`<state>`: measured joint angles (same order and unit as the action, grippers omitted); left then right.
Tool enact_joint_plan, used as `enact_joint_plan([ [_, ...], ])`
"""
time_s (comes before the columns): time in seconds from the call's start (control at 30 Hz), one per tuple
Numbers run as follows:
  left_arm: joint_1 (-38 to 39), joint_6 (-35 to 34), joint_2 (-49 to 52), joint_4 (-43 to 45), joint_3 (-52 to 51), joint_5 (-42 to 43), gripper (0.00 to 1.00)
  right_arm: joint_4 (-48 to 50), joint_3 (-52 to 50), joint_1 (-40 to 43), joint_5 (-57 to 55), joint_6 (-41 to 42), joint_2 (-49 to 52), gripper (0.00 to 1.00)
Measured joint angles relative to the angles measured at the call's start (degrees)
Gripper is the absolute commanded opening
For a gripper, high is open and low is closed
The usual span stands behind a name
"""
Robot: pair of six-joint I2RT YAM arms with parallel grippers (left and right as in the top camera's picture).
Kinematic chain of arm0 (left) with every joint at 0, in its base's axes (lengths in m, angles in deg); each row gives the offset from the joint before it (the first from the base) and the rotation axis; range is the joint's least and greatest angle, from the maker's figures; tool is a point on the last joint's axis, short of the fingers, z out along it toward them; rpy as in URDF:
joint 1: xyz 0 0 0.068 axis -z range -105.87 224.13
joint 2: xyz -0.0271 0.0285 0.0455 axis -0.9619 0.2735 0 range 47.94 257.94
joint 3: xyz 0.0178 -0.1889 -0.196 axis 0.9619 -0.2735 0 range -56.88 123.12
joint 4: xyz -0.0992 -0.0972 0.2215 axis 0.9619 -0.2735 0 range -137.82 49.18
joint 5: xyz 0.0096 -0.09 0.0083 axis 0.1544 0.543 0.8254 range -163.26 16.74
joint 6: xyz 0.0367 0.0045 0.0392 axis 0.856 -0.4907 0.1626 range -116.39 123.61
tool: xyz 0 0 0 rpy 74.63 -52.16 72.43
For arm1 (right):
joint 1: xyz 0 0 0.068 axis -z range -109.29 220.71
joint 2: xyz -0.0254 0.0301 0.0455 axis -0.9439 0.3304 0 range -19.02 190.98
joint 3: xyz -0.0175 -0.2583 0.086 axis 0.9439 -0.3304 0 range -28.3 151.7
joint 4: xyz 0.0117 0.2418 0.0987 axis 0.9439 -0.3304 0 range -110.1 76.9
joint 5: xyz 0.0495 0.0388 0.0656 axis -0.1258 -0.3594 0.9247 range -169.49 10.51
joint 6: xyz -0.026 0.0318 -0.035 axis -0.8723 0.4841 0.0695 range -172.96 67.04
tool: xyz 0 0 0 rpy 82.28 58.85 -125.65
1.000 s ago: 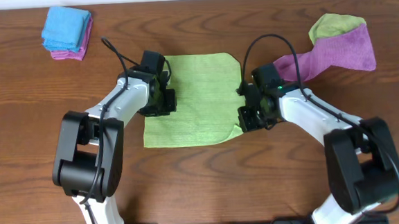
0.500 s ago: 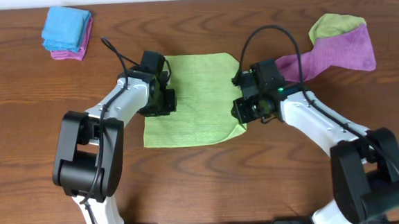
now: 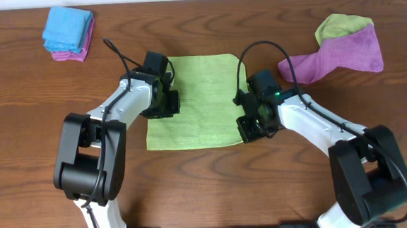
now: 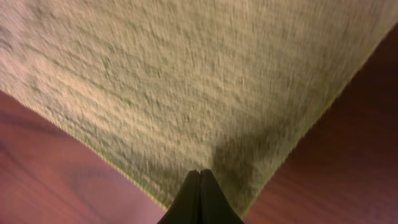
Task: Fold the cloth
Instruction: 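Hold the green cloth's edges with both grippers, smoothing it flat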
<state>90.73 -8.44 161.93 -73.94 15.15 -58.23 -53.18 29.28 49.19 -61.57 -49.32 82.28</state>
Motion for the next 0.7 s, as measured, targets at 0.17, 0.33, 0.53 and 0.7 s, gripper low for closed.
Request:
enact_joint_plan([
  [0.17, 0.00, 0.00, 0.02, 0.00, 0.00, 0.00, 0.06, -2.73, -0.02, 0.00, -0.15, 0.07, 0.00, 0.02],
  [0.33, -0.04, 0.00, 0.02, -0.07, 0.02, 0.39, 0.06, -1.90, -0.20, -0.22, -0.92, 0.07, 0.02, 0.01],
  [0.53, -0.55, -0.02, -0.07, -1.95, 1.11, 2.62, 0.06, -2.03, -0.33, -0.33, -0.20, 0.15, 0.00, 0.02],
  [0.7, -0.83, -0.02, -6.95, -2.91, 1.33, 1.42, 0.06, -2.64, -0.33, -0.33, 0.22, 0.22, -2.69, 0.02],
])
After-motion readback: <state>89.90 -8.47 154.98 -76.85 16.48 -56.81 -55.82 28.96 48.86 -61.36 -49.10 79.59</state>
